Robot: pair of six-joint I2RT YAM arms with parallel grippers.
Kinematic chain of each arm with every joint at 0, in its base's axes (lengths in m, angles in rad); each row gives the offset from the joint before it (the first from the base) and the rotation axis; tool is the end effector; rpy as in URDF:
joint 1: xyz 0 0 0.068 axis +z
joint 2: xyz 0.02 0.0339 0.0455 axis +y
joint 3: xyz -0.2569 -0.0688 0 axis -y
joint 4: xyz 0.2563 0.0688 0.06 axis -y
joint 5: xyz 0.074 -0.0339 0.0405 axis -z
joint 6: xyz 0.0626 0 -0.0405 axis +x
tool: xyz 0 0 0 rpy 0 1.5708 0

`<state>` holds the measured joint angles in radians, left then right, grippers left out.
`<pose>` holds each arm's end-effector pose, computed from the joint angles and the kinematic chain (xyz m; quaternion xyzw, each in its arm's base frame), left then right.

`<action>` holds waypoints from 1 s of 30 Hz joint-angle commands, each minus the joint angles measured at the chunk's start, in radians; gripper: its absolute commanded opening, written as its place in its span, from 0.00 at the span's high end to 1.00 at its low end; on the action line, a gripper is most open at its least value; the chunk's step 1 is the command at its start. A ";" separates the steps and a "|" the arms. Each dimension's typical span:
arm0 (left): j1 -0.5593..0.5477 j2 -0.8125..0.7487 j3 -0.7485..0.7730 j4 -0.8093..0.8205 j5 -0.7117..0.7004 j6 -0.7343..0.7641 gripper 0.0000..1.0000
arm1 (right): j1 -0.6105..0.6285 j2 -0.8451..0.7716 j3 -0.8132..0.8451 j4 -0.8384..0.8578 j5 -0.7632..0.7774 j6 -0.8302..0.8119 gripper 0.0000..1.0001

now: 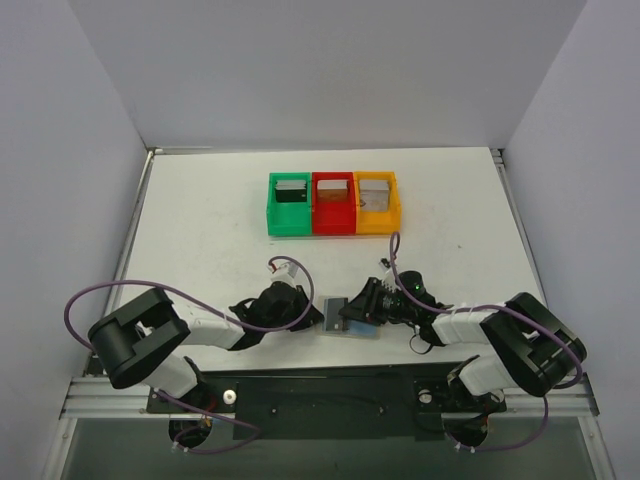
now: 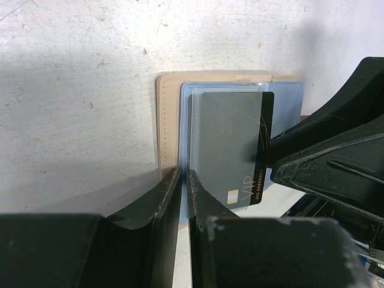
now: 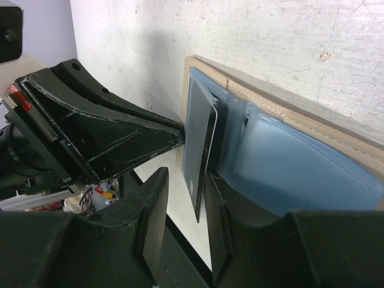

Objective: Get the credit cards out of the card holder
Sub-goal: Remove the credit card from the card holder.

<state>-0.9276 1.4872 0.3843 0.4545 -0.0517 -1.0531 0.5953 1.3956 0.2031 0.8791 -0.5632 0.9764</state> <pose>0.1684 -0.2193 0.0854 -0.0676 0.8927 -0.3593 0.2633 0.1853 0.1658 0.1113 -0.0133 0.7938 0.5585 0.2403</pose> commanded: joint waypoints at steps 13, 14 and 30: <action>-0.027 0.097 0.005 -0.146 -0.023 0.039 0.81 | -0.006 0.019 -0.007 0.123 -0.017 0.019 0.91; -0.027 0.093 0.005 -0.146 -0.025 0.039 0.81 | -0.005 0.019 -0.005 0.112 -0.015 0.018 0.94; -0.025 0.070 -0.005 -0.163 -0.037 0.035 0.82 | -0.017 -0.038 -0.019 0.037 -0.004 -0.011 1.00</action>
<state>-0.9356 1.5131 0.4038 0.4736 -0.0586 -1.0531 0.5873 1.4128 0.1883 0.9199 -0.5606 0.9936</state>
